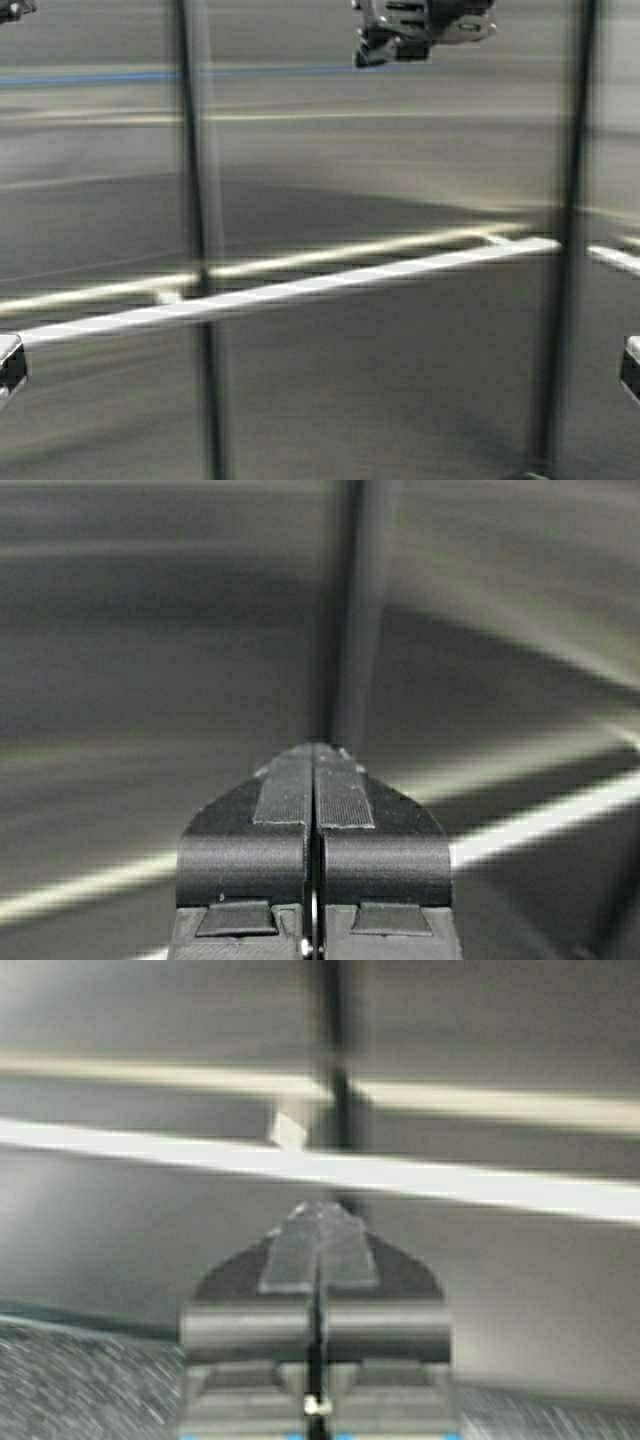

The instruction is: Navigate to elevator, push the call button, then enter the elevator

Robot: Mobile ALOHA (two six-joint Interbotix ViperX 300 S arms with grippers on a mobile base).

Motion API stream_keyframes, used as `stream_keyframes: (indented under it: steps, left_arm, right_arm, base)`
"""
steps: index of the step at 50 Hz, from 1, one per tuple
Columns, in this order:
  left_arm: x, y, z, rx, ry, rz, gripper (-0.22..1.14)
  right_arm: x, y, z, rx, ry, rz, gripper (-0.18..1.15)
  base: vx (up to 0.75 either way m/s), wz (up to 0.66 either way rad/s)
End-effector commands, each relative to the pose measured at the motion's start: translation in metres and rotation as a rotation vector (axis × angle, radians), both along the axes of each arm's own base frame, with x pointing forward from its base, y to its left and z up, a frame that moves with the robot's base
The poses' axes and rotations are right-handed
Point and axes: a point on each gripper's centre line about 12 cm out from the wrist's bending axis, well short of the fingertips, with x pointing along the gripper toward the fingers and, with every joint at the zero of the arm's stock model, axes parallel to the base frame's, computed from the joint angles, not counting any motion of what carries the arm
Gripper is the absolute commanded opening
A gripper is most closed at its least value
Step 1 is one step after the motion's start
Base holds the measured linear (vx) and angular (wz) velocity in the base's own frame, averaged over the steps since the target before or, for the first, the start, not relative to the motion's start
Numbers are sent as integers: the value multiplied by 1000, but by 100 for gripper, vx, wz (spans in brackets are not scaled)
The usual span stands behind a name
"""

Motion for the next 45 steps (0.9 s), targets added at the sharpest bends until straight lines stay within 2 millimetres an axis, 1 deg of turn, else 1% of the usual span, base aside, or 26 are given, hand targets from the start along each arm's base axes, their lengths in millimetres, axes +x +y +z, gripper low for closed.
stream_keyframes:
  steps: [1,17,25,27,32,45]
  left_arm:
    - [4,0,11,-11,-31,-1,2]
    - [4,0,11,-11,-31,-1,2]
    - [4,0,10,1,-29,-1,2]
    - [4,0,10,1,-31,-1,2]
    - [4,-1,11,1,-32,-3,2]
    - [4,-1,11,-19,-31,-2,2]
  right_arm:
    - [3,4,15,29,-41,6,5]
    - [2,3,10,21,-32,7,5]
    - [-7,-3,-11,-13,18,8,5]
    - [-7,-2,-14,-16,23,10,5]
    - [-2,1,-10,-6,13,10,5]
    - [4,6,-22,-17,38,12,5]
  base:
    - [11,45]
    - [10,45]
    - [10,49]
    - [9,49]
    - [9,52]
    - [10,53]
